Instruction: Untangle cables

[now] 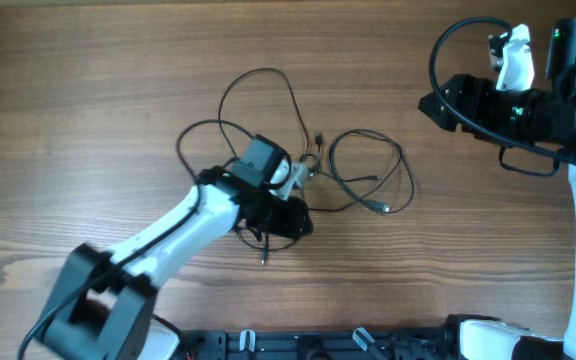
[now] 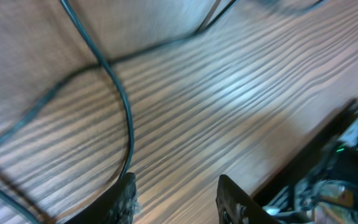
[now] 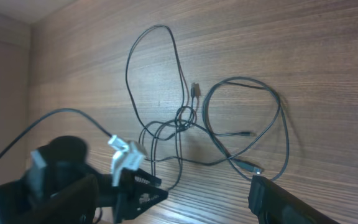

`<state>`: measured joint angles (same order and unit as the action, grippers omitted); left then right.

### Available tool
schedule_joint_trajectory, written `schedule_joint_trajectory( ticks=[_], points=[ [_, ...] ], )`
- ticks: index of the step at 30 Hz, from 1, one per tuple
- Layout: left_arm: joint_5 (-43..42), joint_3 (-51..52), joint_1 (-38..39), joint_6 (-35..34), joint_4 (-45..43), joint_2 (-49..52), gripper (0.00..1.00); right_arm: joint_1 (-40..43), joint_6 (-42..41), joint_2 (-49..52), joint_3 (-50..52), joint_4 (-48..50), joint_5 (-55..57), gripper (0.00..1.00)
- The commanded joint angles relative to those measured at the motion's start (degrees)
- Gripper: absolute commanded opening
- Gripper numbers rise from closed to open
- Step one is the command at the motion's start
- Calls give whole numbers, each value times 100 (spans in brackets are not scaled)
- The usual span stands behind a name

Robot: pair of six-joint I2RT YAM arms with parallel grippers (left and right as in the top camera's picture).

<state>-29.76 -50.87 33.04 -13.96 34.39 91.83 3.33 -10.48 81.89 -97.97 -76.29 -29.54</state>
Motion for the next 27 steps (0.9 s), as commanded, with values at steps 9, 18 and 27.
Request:
schedule_joint_trajectory(
  ticks=[9,18,27],
  points=[
    [1215,-46,61,922,804,496,44,-28,313,52,22,-92,63,80],
    [846,35,439,1532,994,645,46,-28,452,52,22,-144,146,80],
    [1860,315,1362,817,708,796,40,-28,452,52,24,-136,144,80]
  ],
)
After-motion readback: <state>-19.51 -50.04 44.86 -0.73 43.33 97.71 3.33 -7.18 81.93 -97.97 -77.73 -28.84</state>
